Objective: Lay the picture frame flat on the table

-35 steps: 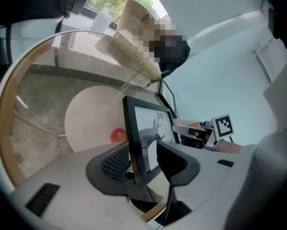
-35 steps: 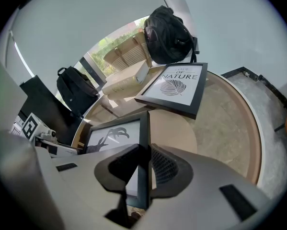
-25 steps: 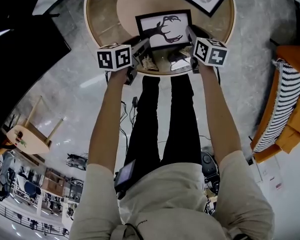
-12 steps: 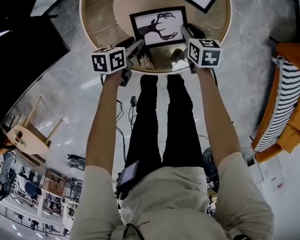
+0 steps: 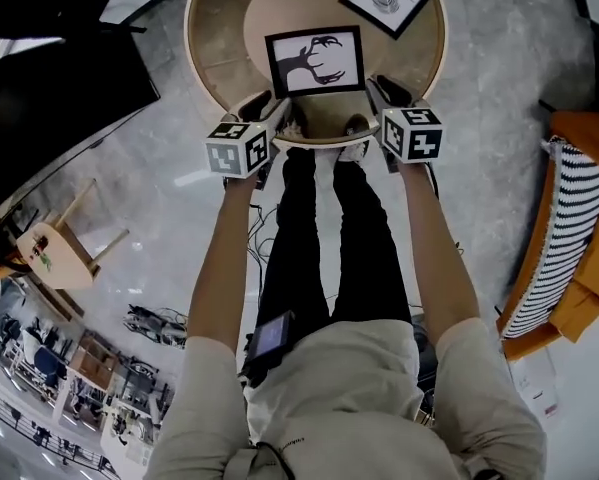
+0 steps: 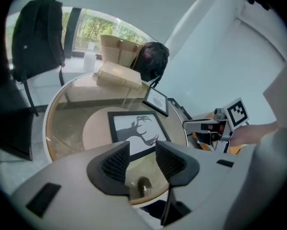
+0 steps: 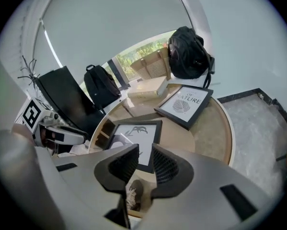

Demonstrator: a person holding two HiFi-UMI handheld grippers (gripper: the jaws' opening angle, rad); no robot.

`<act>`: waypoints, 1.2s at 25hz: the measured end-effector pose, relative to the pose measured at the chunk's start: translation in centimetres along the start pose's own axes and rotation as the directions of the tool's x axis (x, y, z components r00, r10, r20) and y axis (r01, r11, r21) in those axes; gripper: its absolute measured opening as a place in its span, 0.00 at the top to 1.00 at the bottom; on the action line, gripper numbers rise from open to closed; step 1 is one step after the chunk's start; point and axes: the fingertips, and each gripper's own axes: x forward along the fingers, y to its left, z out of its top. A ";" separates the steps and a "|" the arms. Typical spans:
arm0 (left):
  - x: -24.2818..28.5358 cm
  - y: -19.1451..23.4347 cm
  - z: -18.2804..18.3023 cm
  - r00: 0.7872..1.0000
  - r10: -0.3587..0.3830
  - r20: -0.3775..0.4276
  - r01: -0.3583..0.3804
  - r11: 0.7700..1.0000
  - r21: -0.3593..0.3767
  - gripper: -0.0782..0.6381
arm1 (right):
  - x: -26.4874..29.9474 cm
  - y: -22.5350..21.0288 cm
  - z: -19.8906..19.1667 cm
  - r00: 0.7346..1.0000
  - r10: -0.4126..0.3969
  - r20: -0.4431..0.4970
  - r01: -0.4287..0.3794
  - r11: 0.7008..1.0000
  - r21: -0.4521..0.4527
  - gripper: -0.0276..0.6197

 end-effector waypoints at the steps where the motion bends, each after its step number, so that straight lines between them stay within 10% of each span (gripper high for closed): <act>1: -1.0 -1.2 0.3 1.000 0.015 0.002 -0.015 0.999 0.040 0.64 | -1.1 0.7 0.6 1.000 0.013 0.007 -0.012 1.000 -0.019 0.80; 15: -16.7 -14.0 4.8 0.994 0.053 0.091 -0.069 0.980 0.189 0.65 | -16.9 12.0 5.5 0.992 0.122 -0.007 -0.121 0.973 -0.195 0.80; 30: -23.5 -17.9 6.8 0.985 0.042 0.166 -0.083 0.965 0.249 0.74 | -22.9 17.2 7.1 0.990 0.107 0.088 -0.087 0.975 -0.206 0.80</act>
